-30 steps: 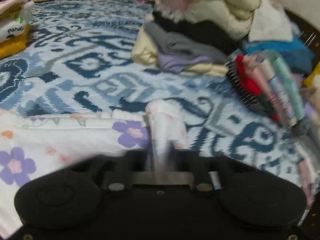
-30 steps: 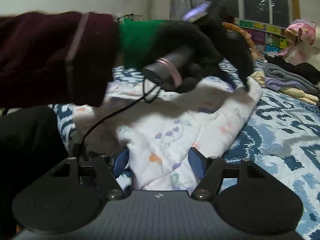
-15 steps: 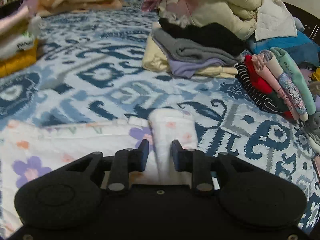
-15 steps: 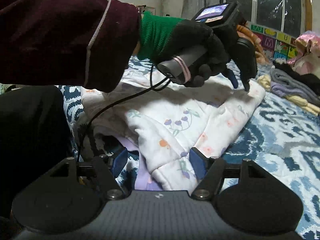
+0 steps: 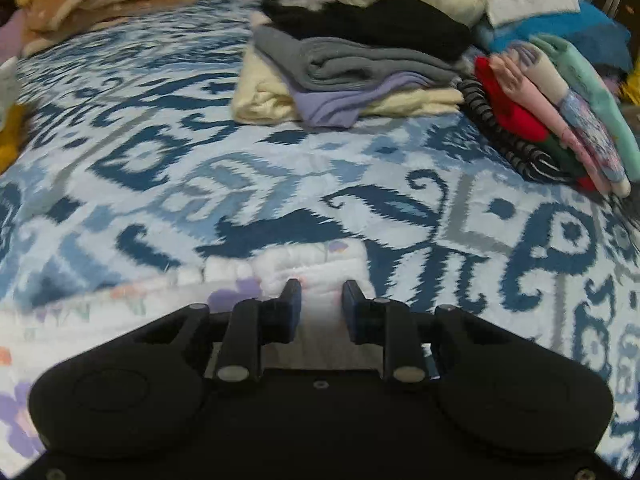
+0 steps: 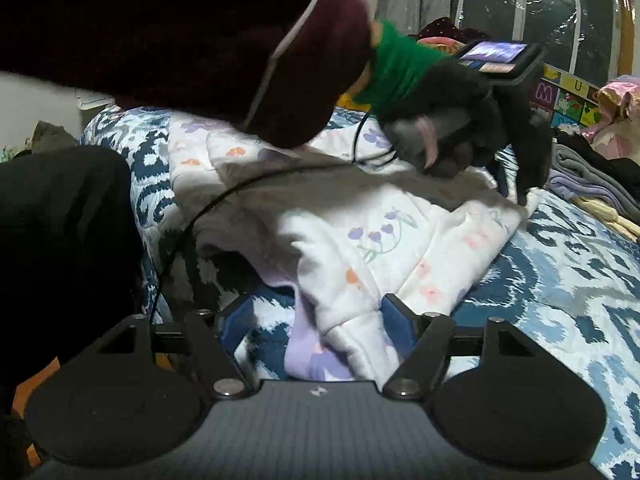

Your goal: Fold clothes

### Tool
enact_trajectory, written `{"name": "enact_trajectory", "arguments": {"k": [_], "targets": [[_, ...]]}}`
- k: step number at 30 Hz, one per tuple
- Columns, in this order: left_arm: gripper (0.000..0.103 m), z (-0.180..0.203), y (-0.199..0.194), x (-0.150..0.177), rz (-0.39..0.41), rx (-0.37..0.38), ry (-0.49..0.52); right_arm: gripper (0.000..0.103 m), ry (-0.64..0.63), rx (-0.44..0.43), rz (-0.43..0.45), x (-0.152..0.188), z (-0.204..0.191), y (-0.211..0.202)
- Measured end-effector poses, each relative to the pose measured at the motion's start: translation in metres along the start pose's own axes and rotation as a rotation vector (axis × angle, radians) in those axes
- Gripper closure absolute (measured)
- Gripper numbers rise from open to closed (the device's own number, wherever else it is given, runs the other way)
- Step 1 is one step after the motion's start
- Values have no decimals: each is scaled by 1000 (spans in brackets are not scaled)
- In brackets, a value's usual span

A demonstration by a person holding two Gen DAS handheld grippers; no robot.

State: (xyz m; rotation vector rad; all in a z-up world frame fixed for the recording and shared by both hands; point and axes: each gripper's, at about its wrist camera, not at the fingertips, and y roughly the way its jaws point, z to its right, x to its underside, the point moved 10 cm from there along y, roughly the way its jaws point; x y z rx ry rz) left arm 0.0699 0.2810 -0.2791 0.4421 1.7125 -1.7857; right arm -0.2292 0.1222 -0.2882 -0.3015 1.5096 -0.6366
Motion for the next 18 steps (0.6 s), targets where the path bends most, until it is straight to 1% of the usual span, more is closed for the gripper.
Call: {"name": "enact_trajectory", "arguments": {"k": [1,4,8,10,12,15,17,18], "targets": [[81,-3,-8,0,11,-2,-4,28,-4,0,-2,0,-1,1],[81,-17,-48,7,81,7,-49,27,-3,7,4,-2,-2,-2],[79,-47,-112,43,158,-9,-109,28,0,22,33,-4,-5,-17],[76,-70,-148,71,181,-30,-163,29,-9,32,60,-6,-7,-29],[74,-92,-180,96,200,-63,-210,29,-7,51,90,-8,-6,-38],[74,-123,-227,143,221,-88,-346,29,30,100,122,-11,5,-46],[73,-135,-249,171,232,-99,-424,29,48,123,134,-12,11,-48],[67,-139,-258,184,237,-96,-462,29,52,129,136,-13,13,-48]]}}
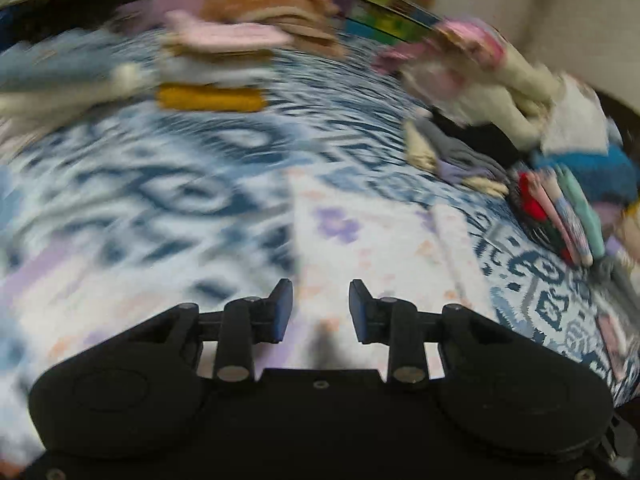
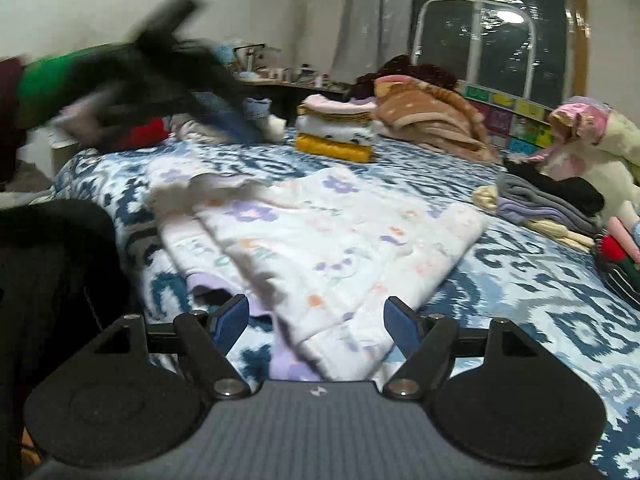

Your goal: Fold clothes

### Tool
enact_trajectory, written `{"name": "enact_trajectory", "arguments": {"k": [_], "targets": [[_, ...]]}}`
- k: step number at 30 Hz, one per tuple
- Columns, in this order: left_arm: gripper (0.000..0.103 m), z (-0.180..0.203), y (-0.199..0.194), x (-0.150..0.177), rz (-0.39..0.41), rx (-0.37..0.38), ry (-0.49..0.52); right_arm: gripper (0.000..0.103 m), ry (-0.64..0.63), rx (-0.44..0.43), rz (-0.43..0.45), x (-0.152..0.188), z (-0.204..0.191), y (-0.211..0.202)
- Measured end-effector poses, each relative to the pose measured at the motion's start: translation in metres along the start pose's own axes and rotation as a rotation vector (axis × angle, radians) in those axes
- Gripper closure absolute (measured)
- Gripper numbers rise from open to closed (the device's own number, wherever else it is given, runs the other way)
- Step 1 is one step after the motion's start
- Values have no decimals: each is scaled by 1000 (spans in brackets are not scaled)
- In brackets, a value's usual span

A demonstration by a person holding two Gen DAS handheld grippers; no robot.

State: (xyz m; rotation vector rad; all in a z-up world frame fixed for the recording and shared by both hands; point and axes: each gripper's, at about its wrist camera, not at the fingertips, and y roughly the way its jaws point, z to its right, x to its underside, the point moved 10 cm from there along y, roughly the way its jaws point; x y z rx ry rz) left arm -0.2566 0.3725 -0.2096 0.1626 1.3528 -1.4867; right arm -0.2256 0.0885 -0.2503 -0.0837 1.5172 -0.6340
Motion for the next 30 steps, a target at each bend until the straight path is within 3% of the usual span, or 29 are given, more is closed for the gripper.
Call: {"name": "enact_trajectory", "arguments": {"k": [2,5,9,12,13,15,19,21,23,26,28,30], "targets": [[59,-17,-12,15,-6,4,-93,30,-9,5,-4,1,-1,3],[59,-35,-16,32,-3,-14,-195,30,-41,6,-4,0,-8,7],[59,-43,-13,48,-51,66,-322,30,-105,-7,-13,2,-23,17],[60,-34,-4,50,-39,70,-304,25,-152,-63,-135,23,-39,35],[60,-31,0,50,-32,70,-296,25,-222,-47,-152,30,-46,38],[70,-30,6,51,-24,48,-287,25,-285,-39,-133,28,-54,35],[77,-33,12,54,-11,22,-287,34,-229,-21,-67,17,-43,25],[91,-36,11,53,0,27,-302,33,-212,-3,-19,10,-38,20],[96,-34,8,49,18,41,-304,33,-209,-34,-52,15,-42,26],[97,-18,-6,36,63,46,-231,27,-247,-63,-121,29,-51,36],[97,-5,-14,26,82,69,-210,27,-250,-67,-105,24,-52,33],[97,7,-20,17,94,105,-220,30,-164,-84,-74,15,-41,27]]}}
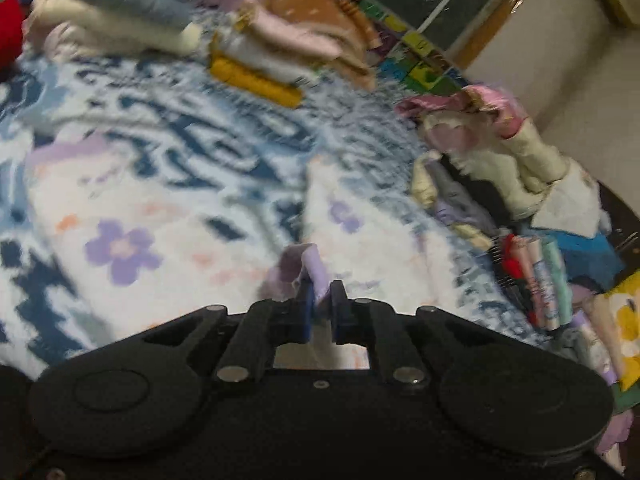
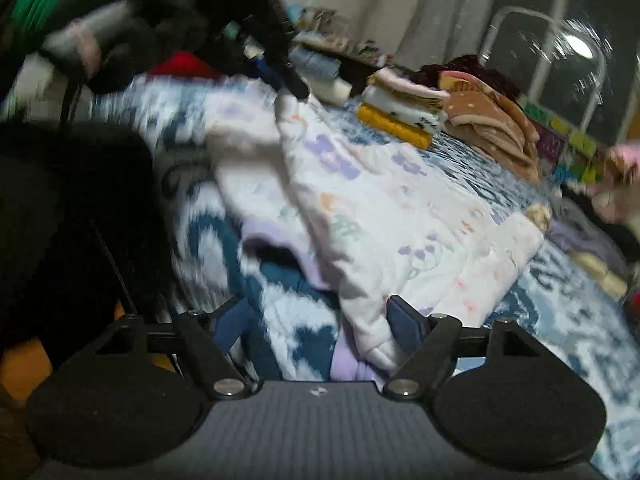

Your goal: Fold clothes

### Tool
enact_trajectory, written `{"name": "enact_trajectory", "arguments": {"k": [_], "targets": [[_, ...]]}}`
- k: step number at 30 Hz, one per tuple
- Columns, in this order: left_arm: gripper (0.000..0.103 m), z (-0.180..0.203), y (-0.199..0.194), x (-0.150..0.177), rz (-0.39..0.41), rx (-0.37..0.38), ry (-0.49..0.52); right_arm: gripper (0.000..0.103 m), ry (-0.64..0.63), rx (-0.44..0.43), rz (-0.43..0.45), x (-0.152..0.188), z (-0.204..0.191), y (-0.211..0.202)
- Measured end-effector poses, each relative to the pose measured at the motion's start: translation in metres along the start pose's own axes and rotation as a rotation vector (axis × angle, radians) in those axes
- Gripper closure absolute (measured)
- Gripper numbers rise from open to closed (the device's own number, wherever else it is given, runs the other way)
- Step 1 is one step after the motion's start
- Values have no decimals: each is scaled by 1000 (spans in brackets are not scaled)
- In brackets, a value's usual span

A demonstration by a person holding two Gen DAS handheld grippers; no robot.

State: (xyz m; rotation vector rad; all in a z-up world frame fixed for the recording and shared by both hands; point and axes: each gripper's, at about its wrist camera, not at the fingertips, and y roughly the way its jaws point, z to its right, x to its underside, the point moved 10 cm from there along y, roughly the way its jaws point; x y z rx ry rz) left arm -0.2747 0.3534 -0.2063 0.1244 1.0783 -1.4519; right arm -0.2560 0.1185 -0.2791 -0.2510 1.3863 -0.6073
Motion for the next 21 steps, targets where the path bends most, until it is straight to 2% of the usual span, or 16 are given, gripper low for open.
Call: {"name": "enact_trajectory", "arguments": {"k": [3,6,9,11,15,17,21], "targets": [[97,32,2,-13,6,72,-6,31,93,21,51,-8,20,-11],[97,66,13,-25,3,138,-9,31,134,36,85,-12,30,-18],[98,93,35,-31,-3,167,-12,46,181,31,100,-11,39,-22],[98,110,53,-33,-10,183,-10,53,215,20,97,-9,45,-22],[98,131,100,-31,-50,185,-25,57,247,13,96,-5,49,-23],[98,139,122,-27,-75,179,-29,64,260,0,84,-2,50,-21],[98,152,160,-15,-122,165,-10,65,278,-7,62,4,50,-20]]}}
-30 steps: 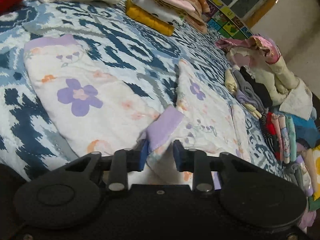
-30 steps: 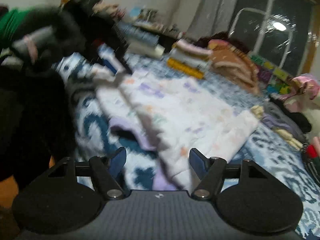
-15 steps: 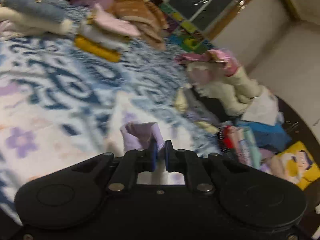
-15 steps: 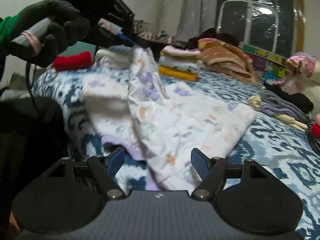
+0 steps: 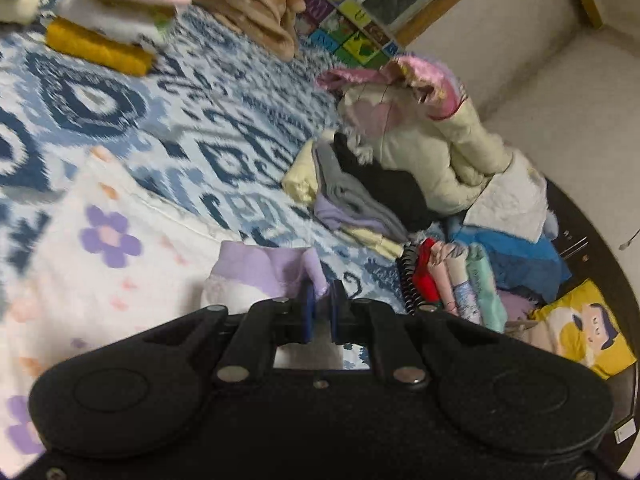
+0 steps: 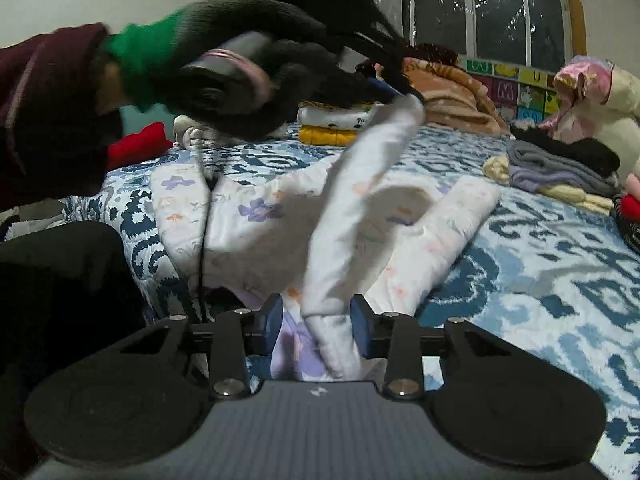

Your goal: Fold clothes

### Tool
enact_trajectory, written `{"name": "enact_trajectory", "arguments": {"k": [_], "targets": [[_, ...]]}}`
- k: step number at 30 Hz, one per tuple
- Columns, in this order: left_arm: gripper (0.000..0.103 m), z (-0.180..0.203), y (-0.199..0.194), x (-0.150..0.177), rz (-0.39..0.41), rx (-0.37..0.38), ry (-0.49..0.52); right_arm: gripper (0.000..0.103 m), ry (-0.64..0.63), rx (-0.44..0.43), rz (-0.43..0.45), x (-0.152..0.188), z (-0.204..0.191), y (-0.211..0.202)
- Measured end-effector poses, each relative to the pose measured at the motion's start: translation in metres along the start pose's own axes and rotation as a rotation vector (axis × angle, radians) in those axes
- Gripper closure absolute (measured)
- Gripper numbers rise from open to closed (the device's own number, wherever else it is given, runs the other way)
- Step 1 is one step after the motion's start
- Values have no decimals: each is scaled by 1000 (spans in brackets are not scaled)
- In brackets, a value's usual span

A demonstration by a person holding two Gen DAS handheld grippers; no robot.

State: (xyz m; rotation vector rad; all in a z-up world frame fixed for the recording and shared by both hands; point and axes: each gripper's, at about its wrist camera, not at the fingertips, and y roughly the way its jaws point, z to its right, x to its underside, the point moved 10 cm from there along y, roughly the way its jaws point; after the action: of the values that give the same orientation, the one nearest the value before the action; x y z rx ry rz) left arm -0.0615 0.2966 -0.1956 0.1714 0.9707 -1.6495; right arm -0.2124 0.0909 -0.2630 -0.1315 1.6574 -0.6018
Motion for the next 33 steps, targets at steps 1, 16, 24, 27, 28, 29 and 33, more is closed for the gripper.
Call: {"name": "enact_trajectory", "arguments": {"k": [1,16,24,27,28,29,33], "targets": [[98,2,8,3,-12,-3,9,65,6,-1,-2,1,1,0],[97,-1,94,48,-139,-174,344,64,34,-39,-60,11,4,14],[88,3,34,23,-83,-11,364,63,75,19,-16,5,14,-16],[88,-8,2,25,-59,-12,416,62,108,75,34,-1,27,-22],[88,-13,-5,29,-56,-23,448,61,104,89,46,-3,29,-20],[88,-16,-10,33,-58,-26,472,62,81,101,65,-7,28,-18],[88,-6,-9,52,-63,-28,600,62,-43,137,134,-24,13,0]]}}
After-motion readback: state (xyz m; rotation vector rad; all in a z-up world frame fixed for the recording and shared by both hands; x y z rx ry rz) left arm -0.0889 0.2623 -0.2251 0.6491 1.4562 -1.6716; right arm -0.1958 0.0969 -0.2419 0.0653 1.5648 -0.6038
